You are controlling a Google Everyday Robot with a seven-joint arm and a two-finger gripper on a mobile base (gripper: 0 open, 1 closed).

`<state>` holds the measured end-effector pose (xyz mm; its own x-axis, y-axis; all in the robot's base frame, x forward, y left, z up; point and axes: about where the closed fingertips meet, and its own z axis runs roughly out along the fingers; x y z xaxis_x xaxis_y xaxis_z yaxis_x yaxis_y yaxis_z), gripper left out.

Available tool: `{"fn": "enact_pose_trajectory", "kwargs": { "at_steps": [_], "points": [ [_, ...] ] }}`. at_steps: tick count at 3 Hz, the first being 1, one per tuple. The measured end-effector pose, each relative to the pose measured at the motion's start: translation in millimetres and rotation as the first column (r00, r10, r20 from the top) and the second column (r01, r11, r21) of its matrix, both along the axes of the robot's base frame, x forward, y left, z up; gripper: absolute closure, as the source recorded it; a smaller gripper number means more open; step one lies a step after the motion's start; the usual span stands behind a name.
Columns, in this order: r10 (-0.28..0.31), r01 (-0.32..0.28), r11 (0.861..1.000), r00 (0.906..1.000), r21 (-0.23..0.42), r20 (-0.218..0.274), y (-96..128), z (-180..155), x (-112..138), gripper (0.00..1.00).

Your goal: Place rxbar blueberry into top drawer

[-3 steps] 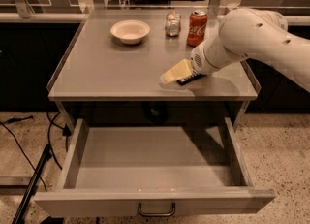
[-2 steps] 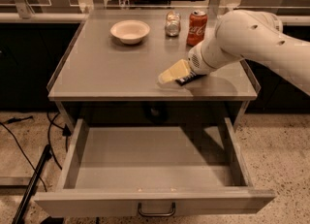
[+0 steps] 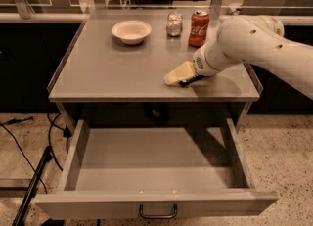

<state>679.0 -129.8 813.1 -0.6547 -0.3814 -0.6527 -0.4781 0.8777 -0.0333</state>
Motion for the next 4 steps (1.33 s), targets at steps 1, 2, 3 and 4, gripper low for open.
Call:
{"fn": "enact_pose_trajectory", "kwargs": {
  "at_steps": [1, 2, 3, 4],
  "points": [
    [0.000, 0.000, 1.000, 1.0000, 0.000, 0.000, 0.0, 0.0, 0.0, 0.00],
    [0.034, -0.033, 0.999, 0.9985, 0.008, -0.044, 2.2, -4.8, -3.0, 0.26],
    [0.034, -0.033, 0.999, 0.9985, 0.008, -0.044, 2.3, -4.8, -3.0, 0.50],
    [0.034, -0.033, 0.999, 0.9985, 0.008, -0.044, 2.3, -4.8, -3.0, 0.73]
  ]
}}
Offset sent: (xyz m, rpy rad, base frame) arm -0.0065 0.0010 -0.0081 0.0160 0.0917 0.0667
